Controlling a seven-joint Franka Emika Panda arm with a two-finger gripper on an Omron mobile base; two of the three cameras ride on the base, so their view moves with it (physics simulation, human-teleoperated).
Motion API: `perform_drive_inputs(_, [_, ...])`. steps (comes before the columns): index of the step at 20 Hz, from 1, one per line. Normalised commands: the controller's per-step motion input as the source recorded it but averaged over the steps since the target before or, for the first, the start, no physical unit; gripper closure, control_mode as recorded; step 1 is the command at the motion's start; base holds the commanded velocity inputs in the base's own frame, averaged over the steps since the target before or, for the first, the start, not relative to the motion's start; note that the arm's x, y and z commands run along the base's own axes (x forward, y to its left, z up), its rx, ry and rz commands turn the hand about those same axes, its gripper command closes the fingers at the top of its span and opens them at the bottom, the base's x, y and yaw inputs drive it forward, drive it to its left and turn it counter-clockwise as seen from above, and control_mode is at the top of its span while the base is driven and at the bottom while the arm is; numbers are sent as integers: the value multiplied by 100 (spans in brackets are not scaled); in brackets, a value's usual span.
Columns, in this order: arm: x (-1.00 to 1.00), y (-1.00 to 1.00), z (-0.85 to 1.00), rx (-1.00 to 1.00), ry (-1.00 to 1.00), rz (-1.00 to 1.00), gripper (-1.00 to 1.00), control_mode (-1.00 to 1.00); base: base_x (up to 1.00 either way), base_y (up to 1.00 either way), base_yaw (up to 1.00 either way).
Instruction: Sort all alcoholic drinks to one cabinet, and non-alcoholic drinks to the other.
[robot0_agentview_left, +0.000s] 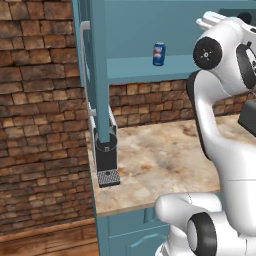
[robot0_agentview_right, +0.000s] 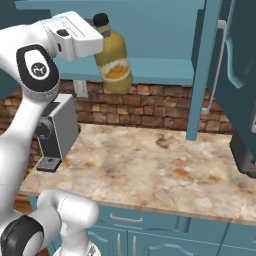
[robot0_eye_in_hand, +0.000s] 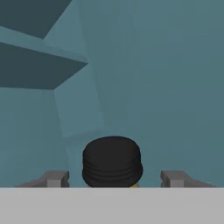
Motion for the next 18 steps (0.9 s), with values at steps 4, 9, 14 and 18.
perform_drive_inputs(4, [33,0,1,-2,-1,5,100,-100,0,0,0])
perform_drive_inputs(9, [41,0,0,0,0,4,100,-100,0,0,0])
perform_drive_inputs(14, [41,0,2,-1,0,3,100,-100,0,0,0])
perform_drive_inputs(18, [37,0,0,0,0,2,100,-100,0,0,0])
